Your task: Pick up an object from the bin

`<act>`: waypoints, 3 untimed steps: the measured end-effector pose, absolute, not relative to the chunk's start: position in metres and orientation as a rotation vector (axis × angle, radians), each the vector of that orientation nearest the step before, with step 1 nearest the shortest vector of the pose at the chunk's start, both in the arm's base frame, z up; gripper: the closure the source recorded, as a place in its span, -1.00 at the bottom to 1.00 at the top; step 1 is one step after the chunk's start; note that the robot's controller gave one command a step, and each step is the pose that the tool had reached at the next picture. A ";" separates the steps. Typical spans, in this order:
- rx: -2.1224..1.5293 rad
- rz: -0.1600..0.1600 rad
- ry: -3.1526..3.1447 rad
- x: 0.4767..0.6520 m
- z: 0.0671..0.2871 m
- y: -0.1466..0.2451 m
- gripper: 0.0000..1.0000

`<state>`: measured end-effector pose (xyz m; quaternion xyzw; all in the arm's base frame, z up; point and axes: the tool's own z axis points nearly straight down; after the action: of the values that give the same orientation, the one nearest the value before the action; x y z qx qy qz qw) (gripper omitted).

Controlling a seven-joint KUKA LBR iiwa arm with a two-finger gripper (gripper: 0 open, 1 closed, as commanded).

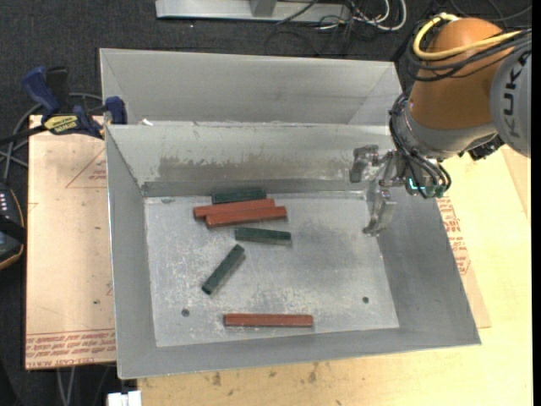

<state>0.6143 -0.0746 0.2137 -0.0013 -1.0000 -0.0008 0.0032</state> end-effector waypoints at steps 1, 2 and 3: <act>0.000 -0.008 -3.130 0.545 0.150 0.000 -1.00; 0.205 -0.002 -3.140 0.654 0.094 0.021 -1.00; 0.393 -0.004 -3.120 0.648 0.076 0.075 -1.00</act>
Offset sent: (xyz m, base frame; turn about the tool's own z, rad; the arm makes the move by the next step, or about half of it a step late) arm -0.0651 0.0689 -0.0590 0.0056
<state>0.6485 0.0754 0.0761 0.1249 -0.9922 -0.0014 -0.0014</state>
